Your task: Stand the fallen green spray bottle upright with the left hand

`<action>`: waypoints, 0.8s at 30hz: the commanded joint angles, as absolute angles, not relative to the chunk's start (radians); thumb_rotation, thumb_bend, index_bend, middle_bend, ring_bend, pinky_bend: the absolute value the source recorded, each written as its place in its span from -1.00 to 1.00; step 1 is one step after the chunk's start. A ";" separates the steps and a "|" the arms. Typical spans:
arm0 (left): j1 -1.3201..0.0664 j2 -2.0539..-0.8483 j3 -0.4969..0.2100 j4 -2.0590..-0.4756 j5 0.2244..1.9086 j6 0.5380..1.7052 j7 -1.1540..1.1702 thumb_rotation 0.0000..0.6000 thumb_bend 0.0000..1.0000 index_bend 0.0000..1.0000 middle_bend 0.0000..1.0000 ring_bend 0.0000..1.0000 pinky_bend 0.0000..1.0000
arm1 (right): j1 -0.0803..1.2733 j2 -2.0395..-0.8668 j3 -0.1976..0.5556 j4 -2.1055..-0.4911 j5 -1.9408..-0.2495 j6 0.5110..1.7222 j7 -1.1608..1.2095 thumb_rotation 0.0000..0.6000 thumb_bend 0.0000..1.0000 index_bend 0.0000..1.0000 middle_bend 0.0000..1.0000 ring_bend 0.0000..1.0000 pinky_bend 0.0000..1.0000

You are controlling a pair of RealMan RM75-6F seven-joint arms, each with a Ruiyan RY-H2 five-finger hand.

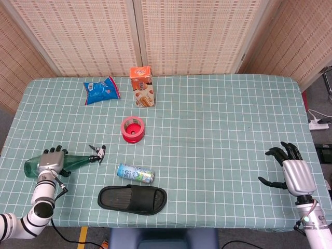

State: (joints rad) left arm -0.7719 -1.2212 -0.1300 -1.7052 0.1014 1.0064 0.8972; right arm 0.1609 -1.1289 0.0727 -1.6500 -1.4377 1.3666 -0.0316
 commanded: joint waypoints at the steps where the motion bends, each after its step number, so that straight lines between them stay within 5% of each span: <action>1: -0.796 -1.212 -0.130 -1.669 0.054 0.942 0.880 1.00 -0.51 -0.60 -1.00 -1.00 -0.91 | 0.159 -1.131 0.074 -1.649 -1.437 1.370 -0.036 1.00 -1.00 -0.35 -0.55 -0.86 -0.84; 18: -0.861 -1.254 -0.080 -1.545 -0.001 0.835 0.822 1.00 -0.51 -0.57 -1.00 -1.00 -0.91 | 0.149 -1.143 0.079 -1.645 -1.430 1.393 -0.068 1.00 -1.00 -0.31 -0.53 -0.84 -0.84; 24: -0.866 -1.259 -0.070 -1.532 0.010 0.840 0.790 1.00 -0.50 -0.41 -1.00 -1.00 -0.91 | 0.147 -1.144 0.078 -1.641 -1.436 1.395 -0.059 1.00 -1.00 -0.30 -0.53 -0.84 -0.84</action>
